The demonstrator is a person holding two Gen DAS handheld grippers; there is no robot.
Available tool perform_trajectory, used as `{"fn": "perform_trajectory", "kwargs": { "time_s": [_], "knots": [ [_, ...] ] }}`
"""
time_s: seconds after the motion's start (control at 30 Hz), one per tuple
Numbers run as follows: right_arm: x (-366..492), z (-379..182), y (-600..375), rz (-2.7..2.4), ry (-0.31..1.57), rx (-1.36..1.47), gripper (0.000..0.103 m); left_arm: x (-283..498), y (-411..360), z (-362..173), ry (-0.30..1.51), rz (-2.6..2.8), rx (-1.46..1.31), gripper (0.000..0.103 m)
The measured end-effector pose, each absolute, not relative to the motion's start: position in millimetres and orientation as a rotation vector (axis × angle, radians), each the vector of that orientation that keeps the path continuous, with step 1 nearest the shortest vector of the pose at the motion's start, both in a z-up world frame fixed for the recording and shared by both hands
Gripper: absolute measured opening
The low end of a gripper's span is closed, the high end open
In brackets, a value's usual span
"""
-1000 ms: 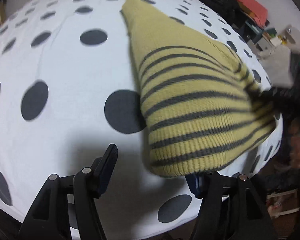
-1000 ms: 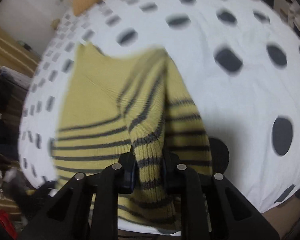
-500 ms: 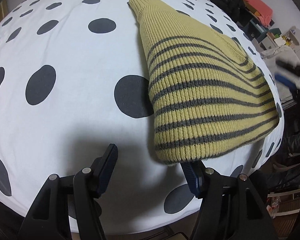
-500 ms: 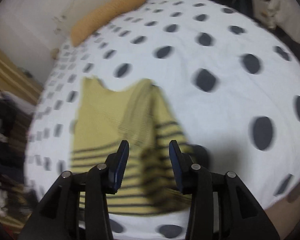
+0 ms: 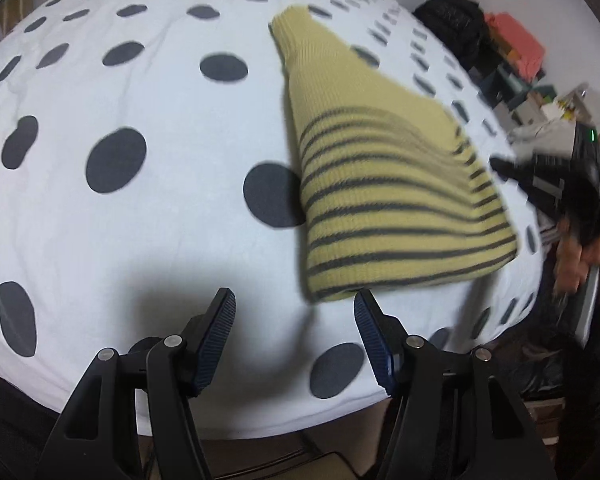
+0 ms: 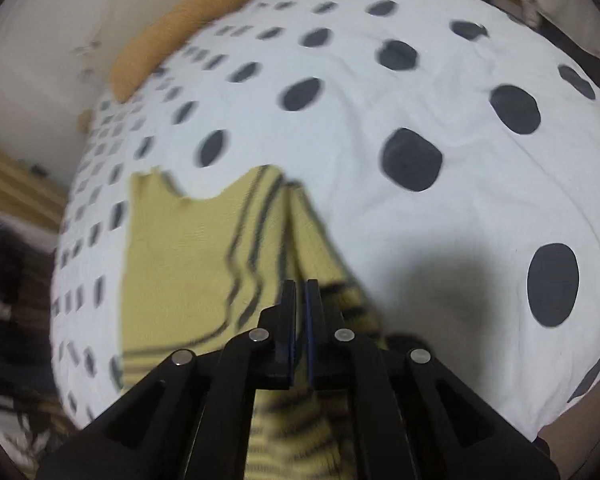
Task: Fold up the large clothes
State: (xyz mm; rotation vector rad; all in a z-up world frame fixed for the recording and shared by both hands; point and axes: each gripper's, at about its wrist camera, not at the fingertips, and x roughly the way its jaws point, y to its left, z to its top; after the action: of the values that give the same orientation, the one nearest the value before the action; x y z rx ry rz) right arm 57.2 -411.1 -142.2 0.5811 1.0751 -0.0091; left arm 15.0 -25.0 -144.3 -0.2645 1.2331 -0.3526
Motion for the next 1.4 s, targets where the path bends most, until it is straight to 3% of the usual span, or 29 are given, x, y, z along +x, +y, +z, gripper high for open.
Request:
{"fn": "perform_trajectory", "kwargs": {
  "time_s": [0.1,0.13,0.17,0.27,0.47,0.6,0.7,0.73,0.77,0.8,0.87,1.17,1.4],
  "knots": [
    [27,-137,-382,0.094,1.093,0.542,0.006,21,-23,-125,1.187,-0.379,-0.323,0.063],
    [18,-146,-375,0.104,1.121,0.520,0.006,24,-24,-122,1.182,-0.379,-0.330,0.063],
    [16,-162,-372,0.066,1.163,0.476,0.000,27,-24,-121,1.179,-0.373,-0.335,0.063],
    [7,-193,-382,-0.003,1.190,0.432,0.000,33,-21,-123,1.205,-0.357,-0.342,0.063],
    [-7,-140,-372,0.008,1.073,0.497,0.004,35,-34,-121,1.191,-0.393,-0.335,0.063],
    [-1,-171,-357,-0.035,1.201,0.379,0.000,44,-56,-126,1.194,-0.384,-0.254,0.063],
    [-15,-185,-390,-0.016,1.159,0.678,0.000,61,-46,-116,1.169,-0.390,-0.293,0.065],
    [-22,-179,-396,-0.001,1.133,0.745,0.004,71,-39,-112,1.162,-0.386,-0.322,0.072],
    [-31,-171,-402,-0.010,1.115,0.782,0.017,81,-33,-110,1.161,-0.386,-0.352,0.081],
    [-38,-166,-405,-0.029,1.111,0.786,0.055,95,-26,-110,1.168,-0.398,-0.403,0.083],
    [-50,-162,-412,-0.044,1.090,0.785,0.094,121,-18,-114,1.188,-0.425,-0.491,0.083],
    [-36,-213,-424,0.119,1.109,0.965,0.094,240,-42,-180,1.354,-0.478,-0.698,0.083],
    [-7,-225,-408,0.155,1.125,0.941,0.094,289,-85,-217,1.444,-0.491,-0.653,0.084]
  ]
}}
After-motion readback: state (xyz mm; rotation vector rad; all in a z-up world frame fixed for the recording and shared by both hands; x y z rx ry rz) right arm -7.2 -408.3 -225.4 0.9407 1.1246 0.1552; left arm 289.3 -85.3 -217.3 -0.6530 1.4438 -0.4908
